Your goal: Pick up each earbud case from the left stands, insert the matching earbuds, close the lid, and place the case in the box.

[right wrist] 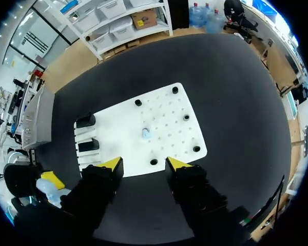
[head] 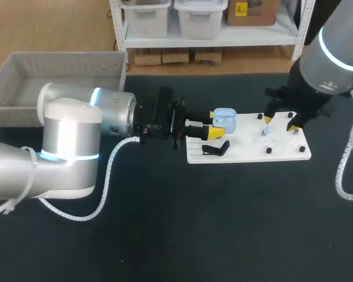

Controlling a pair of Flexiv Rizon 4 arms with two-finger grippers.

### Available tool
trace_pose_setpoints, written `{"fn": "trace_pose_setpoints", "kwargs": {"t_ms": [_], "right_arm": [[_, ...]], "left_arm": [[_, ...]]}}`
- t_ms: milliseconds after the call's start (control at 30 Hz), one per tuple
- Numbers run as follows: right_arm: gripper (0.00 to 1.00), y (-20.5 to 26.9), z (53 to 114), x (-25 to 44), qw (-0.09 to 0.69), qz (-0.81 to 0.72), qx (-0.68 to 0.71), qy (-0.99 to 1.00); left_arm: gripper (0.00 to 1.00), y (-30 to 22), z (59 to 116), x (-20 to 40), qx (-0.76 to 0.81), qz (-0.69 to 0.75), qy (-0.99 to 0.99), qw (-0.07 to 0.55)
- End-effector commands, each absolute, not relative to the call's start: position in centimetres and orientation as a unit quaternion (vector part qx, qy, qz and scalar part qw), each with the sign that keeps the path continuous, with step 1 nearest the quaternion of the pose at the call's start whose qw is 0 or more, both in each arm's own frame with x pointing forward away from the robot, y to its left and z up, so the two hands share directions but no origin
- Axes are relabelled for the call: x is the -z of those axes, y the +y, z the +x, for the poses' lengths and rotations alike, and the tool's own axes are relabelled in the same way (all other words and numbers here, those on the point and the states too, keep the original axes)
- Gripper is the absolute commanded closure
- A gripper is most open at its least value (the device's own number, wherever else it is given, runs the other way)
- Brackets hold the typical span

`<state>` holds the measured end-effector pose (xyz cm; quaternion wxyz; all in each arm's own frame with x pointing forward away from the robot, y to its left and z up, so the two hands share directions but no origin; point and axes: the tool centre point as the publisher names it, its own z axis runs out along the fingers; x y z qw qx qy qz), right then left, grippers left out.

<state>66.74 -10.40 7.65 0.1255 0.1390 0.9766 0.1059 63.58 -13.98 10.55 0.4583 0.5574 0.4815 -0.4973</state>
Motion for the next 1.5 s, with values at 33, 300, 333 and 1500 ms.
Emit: {"fn": "trace_pose_setpoints", "kwargs": {"t_ms": [33,300,333,1500], "right_arm": [[0.5,-9.9,68.6,-5.7,0.107,0.136,-0.101,0.98],[0.52,-10.6,69.6,-3.7,0.088,0.139,-0.101,0.981],[0.53,-10.6,69.7,-3.6,0.086,0.139,-0.102,0.981],[0.67,-10.3,70.6,-1.9,0.064,0.118,-0.108,0.985]], "left_arm": [[1.0,-14.0,63.4,-10.5,0.495,0.556,0.482,0.462],[1.0,-14.0,63.4,-10.5,0.495,0.556,0.482,0.462],[1.0,-14.0,63.4,-10.5,0.495,0.556,0.482,0.462],[1.0,-14.0,63.4,-10.5,0.495,0.556,0.482,0.462]]}}
